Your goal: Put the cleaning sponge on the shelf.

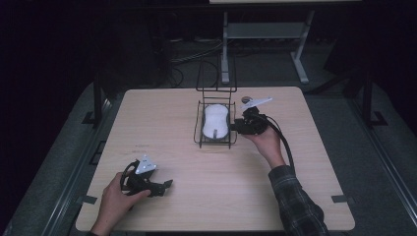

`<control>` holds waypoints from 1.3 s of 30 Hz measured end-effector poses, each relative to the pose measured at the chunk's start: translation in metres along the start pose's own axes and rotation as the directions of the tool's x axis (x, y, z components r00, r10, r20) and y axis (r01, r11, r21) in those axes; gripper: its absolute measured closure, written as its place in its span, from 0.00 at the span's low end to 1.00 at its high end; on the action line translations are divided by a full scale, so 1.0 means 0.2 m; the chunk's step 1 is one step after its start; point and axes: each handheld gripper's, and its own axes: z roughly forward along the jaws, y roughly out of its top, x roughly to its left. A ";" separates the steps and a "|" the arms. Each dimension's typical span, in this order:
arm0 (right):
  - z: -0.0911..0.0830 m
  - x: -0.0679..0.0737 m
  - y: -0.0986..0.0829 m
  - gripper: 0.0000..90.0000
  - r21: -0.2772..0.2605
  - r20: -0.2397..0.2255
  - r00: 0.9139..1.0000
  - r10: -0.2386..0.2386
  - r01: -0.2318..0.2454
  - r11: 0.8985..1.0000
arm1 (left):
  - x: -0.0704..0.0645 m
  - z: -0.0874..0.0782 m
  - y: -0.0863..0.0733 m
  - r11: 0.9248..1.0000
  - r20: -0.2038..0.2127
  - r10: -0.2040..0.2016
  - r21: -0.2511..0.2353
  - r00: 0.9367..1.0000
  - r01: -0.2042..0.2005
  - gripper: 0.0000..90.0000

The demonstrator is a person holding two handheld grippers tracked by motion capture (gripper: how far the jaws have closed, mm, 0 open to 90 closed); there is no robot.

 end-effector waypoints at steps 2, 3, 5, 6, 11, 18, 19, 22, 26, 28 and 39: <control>-0.02 0.00 -0.01 0.55 -0.004 0.006 1.000 0.009 -0.009 1.000 | 0.00 0.00 0.00 1.000 0.000 0.000 0.000 1.000 0.000 0.14; -0.03 0.00 -0.02 0.51 -0.001 0.014 1.000 0.011 -0.011 1.000 | 0.00 0.00 0.00 1.000 0.000 0.000 0.000 1.000 0.000 0.14; -0.05 0.00 -0.03 0.45 -0.006 0.027 1.000 0.013 -0.013 1.000 | 0.00 0.00 0.00 1.000 0.000 0.000 0.000 1.000 0.000 0.14; -0.07 0.00 -0.04 0.43 -0.006 0.033 0.999 0.017 -0.016 1.000 | 0.00 0.00 0.00 1.000 0.000 0.000 0.000 1.000 0.000 0.14; -0.14 -0.01 -0.09 0.35 -0.008 0.046 0.998 0.044 -0.044 0.999 | 0.00 0.00 0.00 1.000 -0.002 -0.002 0.000 1.000 0.002 0.14; -0.25 0.00 -0.18 0.22 -0.014 0.085 0.995 0.046 -0.045 0.999 | 0.00 0.00 0.00 1.000 -0.003 -0.004 0.000 1.000 0.004 0.14; -0.26 0.00 -0.20 0.20 -0.012 0.087 0.995 0.049 -0.048 0.999 | 0.00 0.00 0.00 1.000 -0.003 -0.004 0.000 1.000 0.004 0.14; -0.29 0.01 -0.25 0.16 -0.003 0.098 0.994 0.045 -0.045 0.999 | 0.00 0.00 0.00 1.000 -0.003 -0.004 0.000 1.000 0.004 0.14; -0.34 0.01 -0.33 0.15 -0.006 0.099 0.993 0.058 -0.058 0.998 | 0.00 0.00 0.00 1.000 -0.003 -0.004 0.000 1.000 0.004 0.14; -0.37 0.01 -0.36 0.15 -0.006 0.103 0.993 0.062 -0.061 0.998 | 0.00 0.00 0.00 1.000 -0.003 -0.004 0.000 1.000 0.004 0.14; -0.47 0.03 -0.52 0.12 0.008 0.128 0.988 0.088 -0.090 0.996 | 0.00 0.00 0.00 1.000 -0.003 -0.004 -0.003 1.000 0.004 0.14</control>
